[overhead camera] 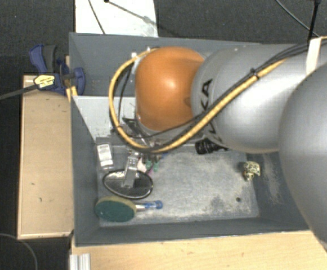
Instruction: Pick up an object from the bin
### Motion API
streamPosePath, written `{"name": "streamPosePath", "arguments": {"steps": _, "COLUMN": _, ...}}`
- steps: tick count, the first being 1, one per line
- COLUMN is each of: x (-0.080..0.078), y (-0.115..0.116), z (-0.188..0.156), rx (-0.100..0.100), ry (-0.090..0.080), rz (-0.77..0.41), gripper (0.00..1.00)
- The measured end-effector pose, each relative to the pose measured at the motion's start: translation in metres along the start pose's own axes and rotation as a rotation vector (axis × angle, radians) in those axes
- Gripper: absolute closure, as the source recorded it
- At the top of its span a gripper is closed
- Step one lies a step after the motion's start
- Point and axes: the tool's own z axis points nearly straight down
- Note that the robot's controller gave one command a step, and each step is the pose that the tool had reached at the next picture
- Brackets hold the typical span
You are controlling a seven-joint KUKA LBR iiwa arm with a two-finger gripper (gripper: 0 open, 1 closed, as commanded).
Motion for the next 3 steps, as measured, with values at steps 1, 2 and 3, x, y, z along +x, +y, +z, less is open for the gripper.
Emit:
{"name": "streamPosePath", "arguments": {"steps": 1, "x": 0.007, "y": -0.048, "z": 0.126, "rx": 0.001, "ry": 0.003, "rz": -0.469, "gripper": 0.0}}
{"name": "streamPosePath", "arguments": {"steps": 2, "x": 0.006, "y": -0.047, "z": 0.124, "rx": 0.0, "ry": -0.001, "rz": -0.463, "gripper": 1.0}}
{"name": "streamPosePath", "arguments": {"steps": 3, "x": -0.008, "y": -0.038, "z": -0.113, "rx": -0.002, "ry": -0.009, "rz": -0.468, "gripper": 1.0}}
